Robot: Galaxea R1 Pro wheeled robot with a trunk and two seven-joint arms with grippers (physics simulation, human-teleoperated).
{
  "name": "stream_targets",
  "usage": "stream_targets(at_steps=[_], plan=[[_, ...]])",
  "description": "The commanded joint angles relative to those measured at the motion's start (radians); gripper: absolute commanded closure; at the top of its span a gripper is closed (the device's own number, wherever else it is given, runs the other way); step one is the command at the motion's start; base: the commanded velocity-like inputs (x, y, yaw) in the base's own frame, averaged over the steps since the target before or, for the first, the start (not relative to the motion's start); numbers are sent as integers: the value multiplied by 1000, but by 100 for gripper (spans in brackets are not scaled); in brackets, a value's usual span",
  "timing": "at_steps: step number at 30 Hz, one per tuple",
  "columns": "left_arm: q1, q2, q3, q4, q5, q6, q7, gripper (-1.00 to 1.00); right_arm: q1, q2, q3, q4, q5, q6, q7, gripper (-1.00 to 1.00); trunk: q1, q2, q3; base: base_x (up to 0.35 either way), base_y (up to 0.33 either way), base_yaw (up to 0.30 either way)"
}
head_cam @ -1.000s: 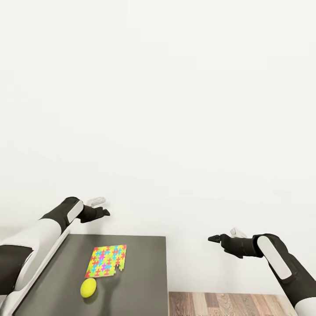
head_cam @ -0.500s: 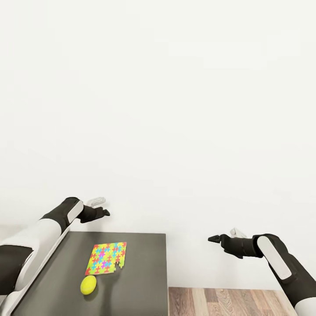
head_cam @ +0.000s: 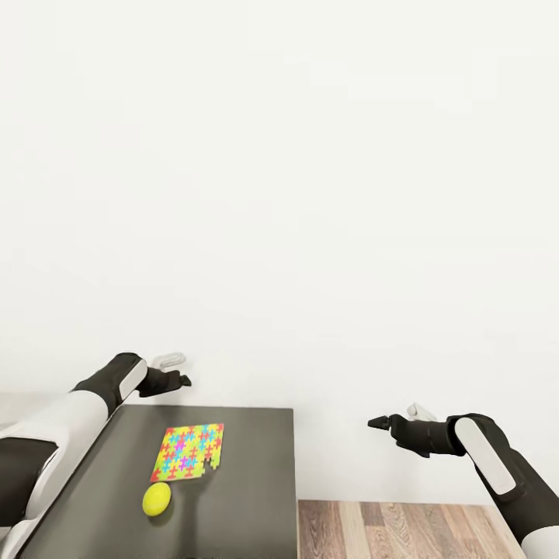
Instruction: Put all the toys in the child's room - the three board games (two on the bed and one on the table), the two jigsaw puzzles on the table, and the tennis ball on the table - inside the toy box on the table in the child's room.
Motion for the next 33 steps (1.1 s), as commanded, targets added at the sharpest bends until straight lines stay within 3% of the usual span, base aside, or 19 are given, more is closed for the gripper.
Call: stream_targets(at_steps=[1,7,17,33], plan=[[4,2,-3,-1,0,2,-4,-100,-1,-1,1,0,5,2,5,-100,1,-3,-4,0,0,0],[27,35,0,-1,3,-52,-9,-100,-2,-1,1,-1,5,2,6,-100,1,-3,-14,0,0,0],[96,47,5,-2,5,-130,-12,-100,-1,0,2,-1,4,2,6,-100,1,-3,-30,0,0,0],[117,55,14,-18,7,-107,-93,-100,-2,23,6,-2,8,0,5,-100,1,-3,-57,0,0,0]])
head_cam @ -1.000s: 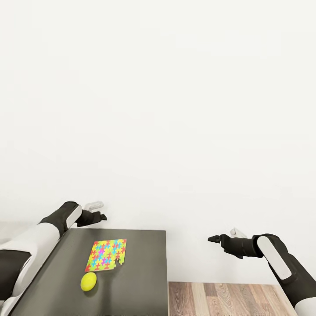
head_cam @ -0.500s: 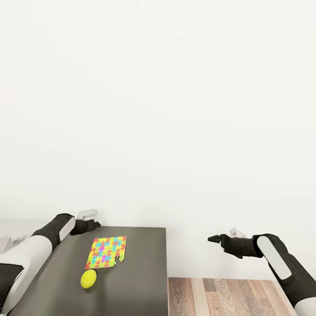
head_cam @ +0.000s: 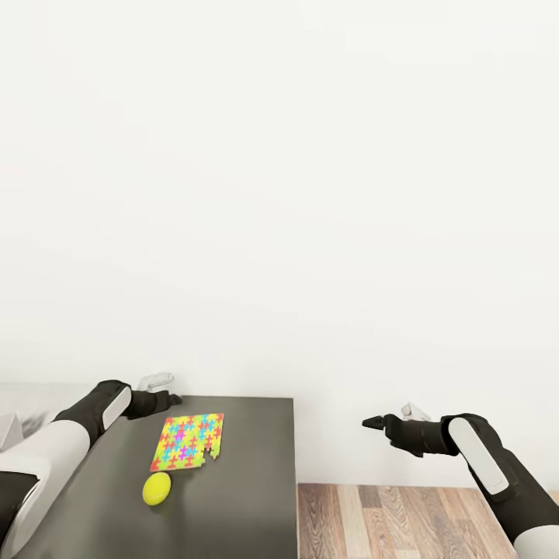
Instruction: Put all the toys in the child's room - the three board games (two on the bed and one on the table), the two jigsaw puzzles on the table, and the tennis ball on the table - inside the toy box on the table in the child's room.
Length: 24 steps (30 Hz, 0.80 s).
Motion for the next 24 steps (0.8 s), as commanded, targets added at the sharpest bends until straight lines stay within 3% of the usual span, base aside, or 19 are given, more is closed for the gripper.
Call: stream_targets(at_steps=[1,14,21,24], plan=[[-1,1,-4,-1,1,4,-4,-100,-1,-1,1,0,6,2,5,-100,1,-2,-4,0,0,0],[-1,3,-3,-2,2,6,-10,-100,-1,0,0,-1,6,2,6,-100,1,-2,-25,0,0,0],[-3,18,-3,-2,0,25,-90,-100,-1,-1,-1,-1,7,2,6,-100,1,-2,-37,0,0,0],[-8,32,-3,-5,-1,71,-122,-100,0,0,-2,-1,6,2,6,-100,1,-2,-42,0,0,0]])
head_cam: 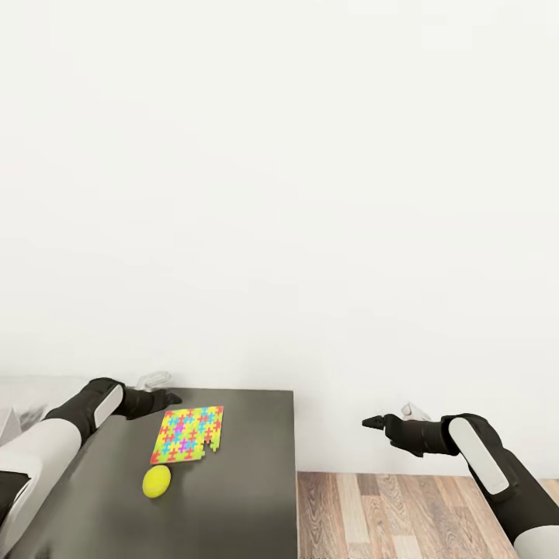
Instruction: Put all the toys in the child's room - the three board games (two on the bed and one on the table), the two jigsaw puzzles on the table, and the tennis ball on the table - inside the toy box on the table in the child's room.
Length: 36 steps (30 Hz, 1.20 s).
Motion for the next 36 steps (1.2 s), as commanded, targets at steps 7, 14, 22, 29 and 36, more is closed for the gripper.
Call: stream_targets(at_steps=[7,14,22,29,36], plan=[[-4,16,-4,-34,0,73,-6,-100,-1,0,1,-1,5,3,5,-100,1,-2,-14,0,0,0],[-4,22,-4,-59,-1,89,-5,-100,-1,-2,1,-1,4,4,5,-100,1,-2,-25,0,0,0],[-4,24,-4,-114,-1,73,-2,-100,-1,-1,1,-1,4,4,5,-100,1,-2,-38,0,0,0],[-4,20,-2,-136,-2,9,1,-100,-1,1,1,-1,4,3,5,-100,1,-2,-50,0,0,0],[-4,15,0,-137,-1,-23,30,-100,-1,1,2,-1,5,2,5,-100,1,-2,-62,0,0,0]])
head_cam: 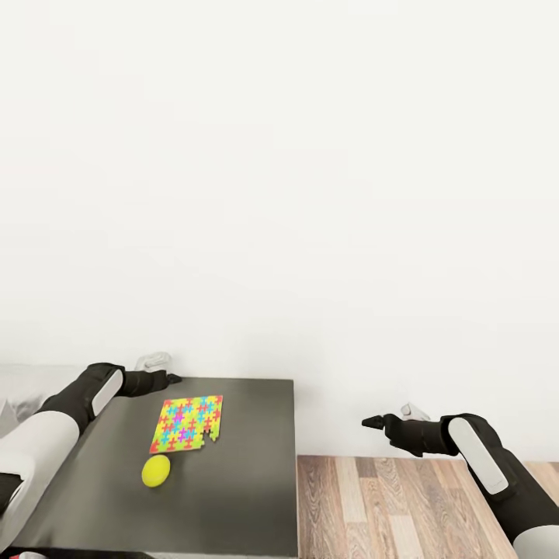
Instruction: Put all the toys in the child's room - the three board games (two on the bed and one on the table), the two jigsaw puzzles on the table, and the tennis ball on the table - inside the toy box on the table in the child's room.
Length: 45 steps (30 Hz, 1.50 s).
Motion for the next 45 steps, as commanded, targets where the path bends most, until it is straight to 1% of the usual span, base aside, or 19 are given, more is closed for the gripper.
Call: stream_targets(at_steps=[1,6,17,19,24,27,35,45], plan=[[-1,1,-4,0,3,-7,12,-100,-1,-1,1,-1,6,2,5,-100,1,-2,-4,0,0,0],[-1,-1,-5,2,4,-26,42,-100,-1,-1,1,0,8,1,5,-100,1,-2,-12,0,0,0],[-1,-4,-7,3,5,-49,51,-100,0,-1,1,0,9,0,5,-100,1,-2,-30,0,0,0],[-1,-8,-8,3,5,-50,51,-100,0,-1,1,0,9,0,5,-100,1,-2,-33,0,0,0],[-1,-31,-8,3,4,-51,51,-100,0,-1,1,1,11,0,5,-100,1,-2,-42,0,0,0],[-1,-37,-9,3,4,-51,51,-100,-1,-1,1,2,11,0,5,-100,1,-2,-47,0,0,0],[-1,-43,-9,3,4,-51,51,-100,0,-2,1,2,12,0,5,-100,1,-2,-60,0,0,0],[-1,-45,-9,3,5,-51,51,-100,-1,-2,1,1,11,0,5,-100,1,-2,-76,0,0,0]])
